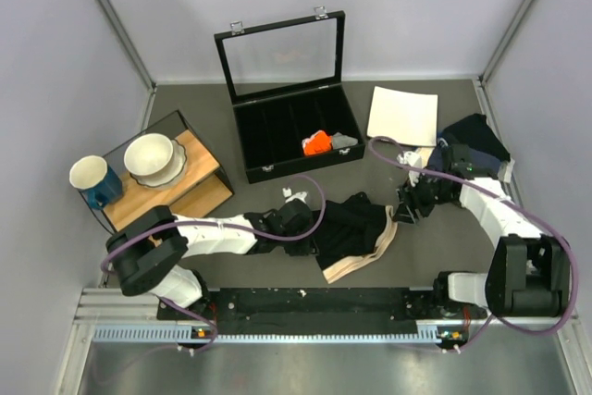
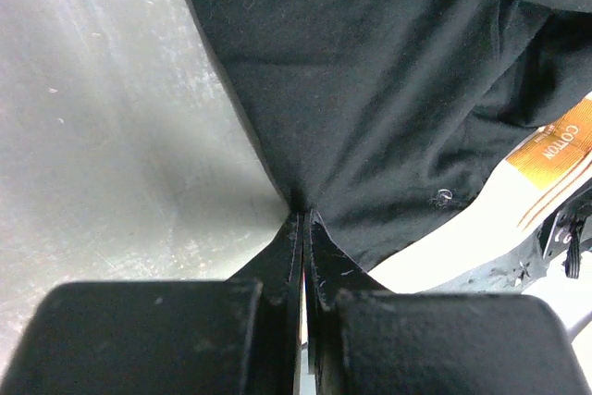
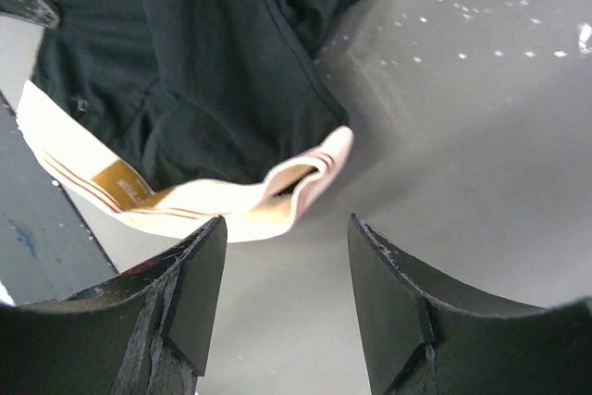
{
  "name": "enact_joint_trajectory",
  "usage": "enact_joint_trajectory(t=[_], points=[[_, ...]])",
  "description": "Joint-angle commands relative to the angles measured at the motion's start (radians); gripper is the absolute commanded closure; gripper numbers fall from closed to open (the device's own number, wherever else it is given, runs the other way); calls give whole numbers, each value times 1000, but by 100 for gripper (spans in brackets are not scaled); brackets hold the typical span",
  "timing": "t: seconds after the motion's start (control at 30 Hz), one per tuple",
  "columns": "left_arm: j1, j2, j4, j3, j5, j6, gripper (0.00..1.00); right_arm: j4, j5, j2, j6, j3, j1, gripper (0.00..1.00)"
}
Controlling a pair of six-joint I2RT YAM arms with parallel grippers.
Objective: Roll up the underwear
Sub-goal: Flatten out the underwear at the center of the board.
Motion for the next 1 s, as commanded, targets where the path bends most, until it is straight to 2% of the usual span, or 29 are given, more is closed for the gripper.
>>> enact_joint_trajectory(t=[0.0, 0.07, 0.23, 0.3, 0.47, 0.57, 0.6, 0.67, 0.83, 0.97], points=[[-5, 30, 5, -31, 11, 9, 100, 35, -89, 36, 130, 76, 63, 44], [-5, 39, 19, -27, 18, 15, 100, 41, -105, 47, 175, 92, 81, 44], [-7, 41, 56, -47, 44, 15, 100, 202, 93, 45, 363, 49, 115, 42], [-7, 39, 90, -47, 51, 21, 100, 233, 179, 61, 400, 33, 139, 42], [-7, 13, 96, -50, 58, 37, 100, 240, 219, 157, 429, 49, 184, 45], [-7, -5, 113, -61, 72, 47, 100, 198, 195, 206, 426, 72, 219, 69], [-8, -7, 119, -64, 78, 49, 100, 176, 196, 213, 422, 101, 227, 86], [-7, -27, 158, -80, 95, 60, 100, 138, 208, 199, 414, 133, 236, 100], [-8, -91, 304, -129, 205, 98, 100, 135, 311, 89, 368, 252, 236, 100], [-17, -85, 353, -81, 299, 139, 100, 136, 345, 59, 333, 345, 237, 100]])
